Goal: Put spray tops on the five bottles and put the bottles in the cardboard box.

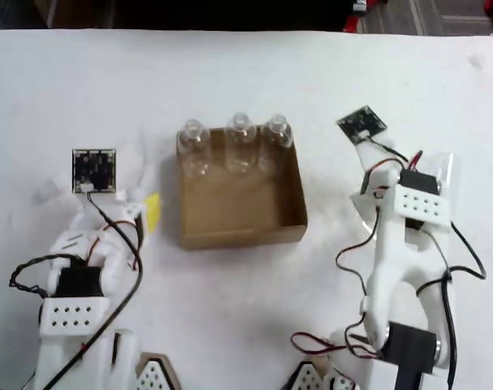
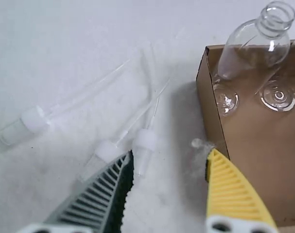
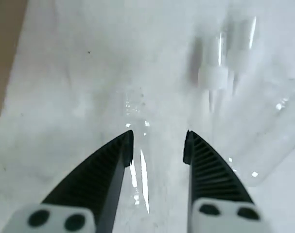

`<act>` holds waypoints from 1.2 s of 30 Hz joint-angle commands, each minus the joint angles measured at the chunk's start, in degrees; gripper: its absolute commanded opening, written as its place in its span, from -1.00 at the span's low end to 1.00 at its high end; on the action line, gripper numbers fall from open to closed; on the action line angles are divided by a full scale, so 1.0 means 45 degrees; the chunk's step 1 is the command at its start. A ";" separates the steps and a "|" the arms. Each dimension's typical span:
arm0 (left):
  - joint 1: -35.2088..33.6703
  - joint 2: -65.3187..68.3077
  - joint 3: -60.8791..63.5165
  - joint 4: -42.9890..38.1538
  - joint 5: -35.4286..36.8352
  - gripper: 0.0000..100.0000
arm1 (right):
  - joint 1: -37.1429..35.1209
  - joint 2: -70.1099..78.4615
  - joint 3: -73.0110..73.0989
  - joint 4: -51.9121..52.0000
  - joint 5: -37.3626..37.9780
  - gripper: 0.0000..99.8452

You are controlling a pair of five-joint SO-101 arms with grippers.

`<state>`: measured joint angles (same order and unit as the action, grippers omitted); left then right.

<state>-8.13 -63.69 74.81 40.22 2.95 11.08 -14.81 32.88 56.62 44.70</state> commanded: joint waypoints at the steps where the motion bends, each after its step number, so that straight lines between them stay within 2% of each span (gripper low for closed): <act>1: -0.0127 -0.0244 -0.0098 -0.0274 0.0020 -0.54 | -0.0967 -0.0400 -0.0645 0.0166 0.0137 -0.70; 5: -0.0127 -0.0244 -0.0117 -0.0274 0.0020 -0.54 | -0.1143 0.0772 -0.1348 0.0440 0.0137 -0.69; 12: -0.0127 -0.0244 -0.0117 -0.0274 0.0020 -0.54 | -0.1631 0.3937 -0.4474 0.3096 0.0137 -0.69; 18: -0.0127 -0.0244 -0.0117 -0.0274 0.0020 -0.54 | -0.1534 0.5812 -0.5978 0.3565 0.0215 -0.69; 36: -0.0127 -0.0244 -0.0117 -0.0274 0.0020 -0.54 | -0.1143 0.6379 -0.5958 0.3526 0.0234 -0.70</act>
<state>-8.13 -63.69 74.81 40.22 2.95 4.84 14.20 8.09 72.18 45.05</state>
